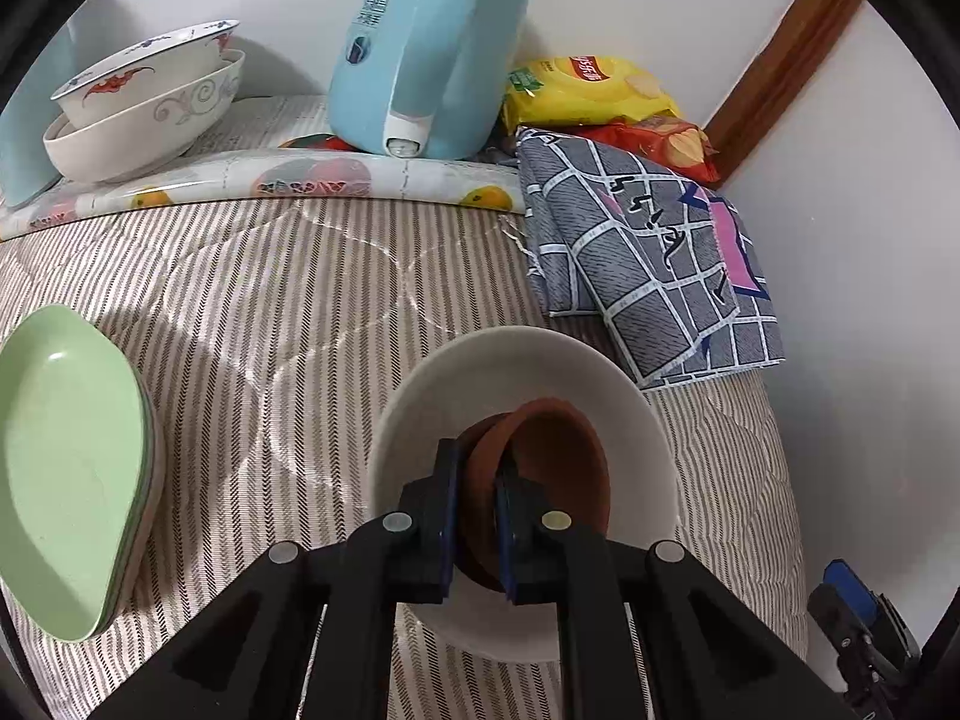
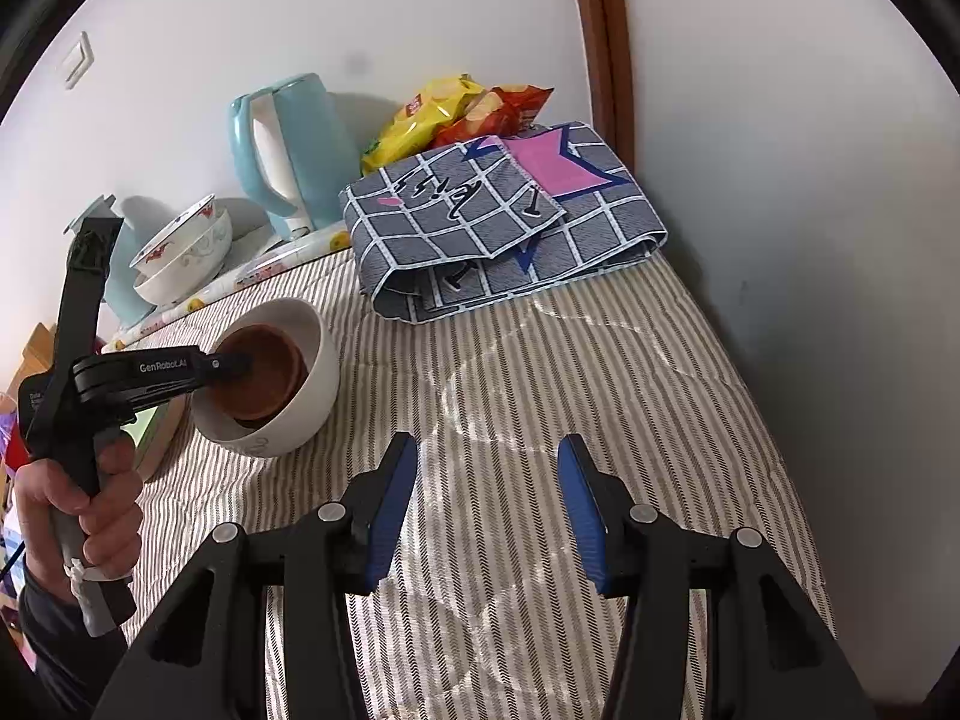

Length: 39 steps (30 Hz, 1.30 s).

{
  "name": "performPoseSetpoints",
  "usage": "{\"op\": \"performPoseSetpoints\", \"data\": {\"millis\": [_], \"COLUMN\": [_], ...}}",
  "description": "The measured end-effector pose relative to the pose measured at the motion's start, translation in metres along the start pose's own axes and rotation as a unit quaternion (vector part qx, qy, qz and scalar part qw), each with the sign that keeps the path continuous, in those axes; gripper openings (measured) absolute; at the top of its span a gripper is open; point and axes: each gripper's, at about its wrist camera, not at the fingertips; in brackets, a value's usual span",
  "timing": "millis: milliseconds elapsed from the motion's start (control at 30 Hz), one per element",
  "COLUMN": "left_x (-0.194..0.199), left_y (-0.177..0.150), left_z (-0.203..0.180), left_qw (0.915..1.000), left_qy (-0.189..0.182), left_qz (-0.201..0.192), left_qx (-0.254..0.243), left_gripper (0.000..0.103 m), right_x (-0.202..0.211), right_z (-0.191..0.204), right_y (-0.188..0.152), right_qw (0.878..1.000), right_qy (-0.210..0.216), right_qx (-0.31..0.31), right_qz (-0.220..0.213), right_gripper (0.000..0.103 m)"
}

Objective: Organize plates and bowls
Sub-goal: 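Lower the held clay dish into the white bowl with the left tool and open it, then move the left tool back and over to the white bowl rim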

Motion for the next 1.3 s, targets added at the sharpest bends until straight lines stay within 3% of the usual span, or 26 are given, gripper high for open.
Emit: {"op": "performPoseSetpoints", "data": {"millis": [300, 400, 933, 1033, 1167, 1300], "left_x": [-0.001, 0.001, 0.049, 0.061, 0.079, 0.095], "left_y": [0.001, 0.0, -0.004, -0.005, -0.01, -0.016], "left_z": [-0.005, -0.005, 0.003, 0.005, 0.009, 0.011], "left_qw": [0.9998, 0.9996, 0.9987, 0.9979, 0.9965, 0.9945], "left_qy": [0.007, 0.015, 0.02, 0.032, 0.044, 0.052], "left_qz": [0.005, 0.008, -0.028, -0.037, -0.052, -0.07], "left_qx": [-0.02, -0.025, -0.038, -0.042, -0.049, -0.057], "left_gripper": [0.014, 0.023, 0.023, 0.023, 0.024, 0.038], "right_x": [-0.004, -0.001, 0.01, 0.016, 0.026, 0.037], "right_z": [0.008, 0.012, 0.042, 0.052, 0.066, 0.08], "right_y": [-0.003, -0.005, -0.008, -0.007, -0.006, -0.004], "right_qw": [1.0, 1.0, 0.999, 0.999, 0.996, 0.994], "right_qy": [0.0, -0.003, -0.007, -0.01, -0.024, -0.033], "right_qx": [0.005, 0.011, 0.041, 0.052, 0.068, 0.08], "right_qz": [0.01, 0.008, -0.003, -0.013, -0.044, -0.067], "right_gripper": [0.048, 0.048, 0.052, 0.056, 0.07, 0.081]}}
Point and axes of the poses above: each gripper's, at about its wrist camera, not at the fingertips, and x roughly against the way its jaws point, z to its left, y to its top, and after that the axes turned 12 degrees about -x, right-handed
